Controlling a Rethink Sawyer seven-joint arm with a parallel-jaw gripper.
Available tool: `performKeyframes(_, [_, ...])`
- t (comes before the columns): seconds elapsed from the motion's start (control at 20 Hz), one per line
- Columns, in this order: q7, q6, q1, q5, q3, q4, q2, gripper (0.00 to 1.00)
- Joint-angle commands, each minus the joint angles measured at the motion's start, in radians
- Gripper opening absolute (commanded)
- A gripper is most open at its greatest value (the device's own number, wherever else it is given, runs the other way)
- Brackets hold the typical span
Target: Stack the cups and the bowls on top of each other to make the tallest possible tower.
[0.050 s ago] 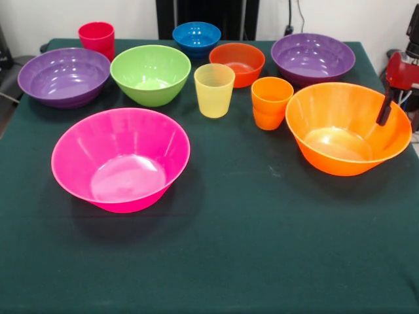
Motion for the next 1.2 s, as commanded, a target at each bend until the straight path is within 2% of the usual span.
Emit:
performKeyframes(0.05, [0.167,-0.018,-0.004,0.001,0.117,-0.004,0.055,1.00])
performKeyframes(0.1, [0.162,-0.030,-0.001,-0.005,0.113,-0.007,0.057,1.00])
performKeyframes(0.15, [0.160,-0.038,0.002,-0.009,0.107,-0.009,0.060,0.00])
performKeyframes(0.3, [0.158,-0.030,-0.007,-0.005,0.121,-0.003,0.055,0.00])
performKeyframes(0.45, [0.151,-0.041,-0.039,0.002,0.174,0.024,0.033,0.00])
performKeyframes(0.6, [0.121,-0.031,-0.104,0.008,0.266,0.075,-0.014,0.00])
performKeyframes(0.8, [0.092,0.005,-0.143,-0.011,0.292,0.105,-0.066,0.00])
performKeyframes(1.0, [0.053,0.035,-0.222,-0.016,0.372,0.146,-0.123,0.00])
performKeyframes(1.2, [0.011,0.075,-0.336,0.002,0.500,0.200,-0.179,0.00])
